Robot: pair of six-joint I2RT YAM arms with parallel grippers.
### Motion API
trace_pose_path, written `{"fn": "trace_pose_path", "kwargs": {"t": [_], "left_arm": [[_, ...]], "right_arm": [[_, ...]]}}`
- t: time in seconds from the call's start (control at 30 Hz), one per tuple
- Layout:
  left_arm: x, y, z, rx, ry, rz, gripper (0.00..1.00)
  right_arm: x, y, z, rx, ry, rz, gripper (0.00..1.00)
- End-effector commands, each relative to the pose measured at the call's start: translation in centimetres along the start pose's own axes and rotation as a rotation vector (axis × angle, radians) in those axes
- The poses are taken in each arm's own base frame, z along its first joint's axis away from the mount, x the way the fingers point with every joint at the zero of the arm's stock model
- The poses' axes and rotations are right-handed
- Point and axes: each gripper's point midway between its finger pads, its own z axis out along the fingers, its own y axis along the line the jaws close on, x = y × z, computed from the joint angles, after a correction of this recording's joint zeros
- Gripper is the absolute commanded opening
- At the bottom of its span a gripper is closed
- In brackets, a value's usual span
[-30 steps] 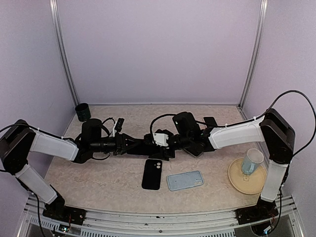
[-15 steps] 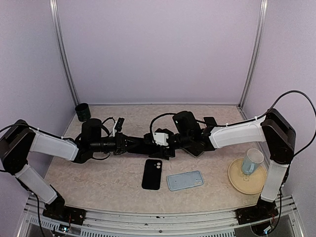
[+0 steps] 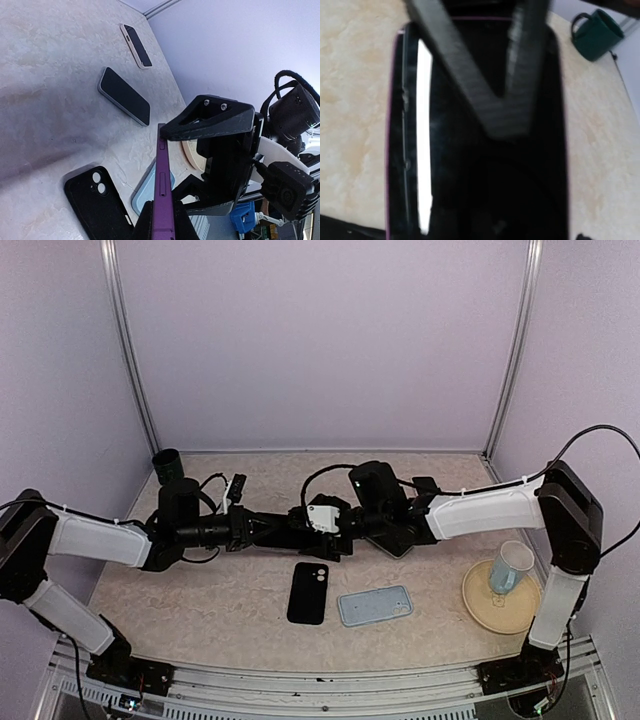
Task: Put the phone into the phone case
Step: Pass from the right arm to the left, then move the phone case to the center of the board.
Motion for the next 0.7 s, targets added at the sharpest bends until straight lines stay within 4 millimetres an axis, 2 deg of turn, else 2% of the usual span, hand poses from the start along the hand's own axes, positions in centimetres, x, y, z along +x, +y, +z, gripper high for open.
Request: {"fn": "trace_pose_path", "kwargs": {"t": [0.0,0.17,0.3,0.43,0.67], "left_arm": [[-1.6,0.6,-1.7,-0.054,-0.093,0.01,0.0],[-2.7,1.0,-3.2,-0.116,-0.161,0.019,0.0],[-3.7,1.3,-4.9,-0.184,-0.228,0.03,0.0],[-4.7,1.8,-6.9,-0.272,-0.302,0.03,0.0],[-5.9,2.3,-10.9,-0.413,-0.436,0.044,0.0]], "right_arm": [[-3.5,-3.2,-2.0,0.108,-0.053,-0.023,0.84],[-4.3,-3.1,-2.8,0.092,-0.076,-0.006,0.99],[-4.5,-2.9,-3.1,0.065,-0.076,0.018,1.0],[-3.3,-2.4,-2.4,0.008,-0.012,0.067,0.99],[0.9,-0.3,-0.3,-0.145,0.152,0.191,0.9]]}}
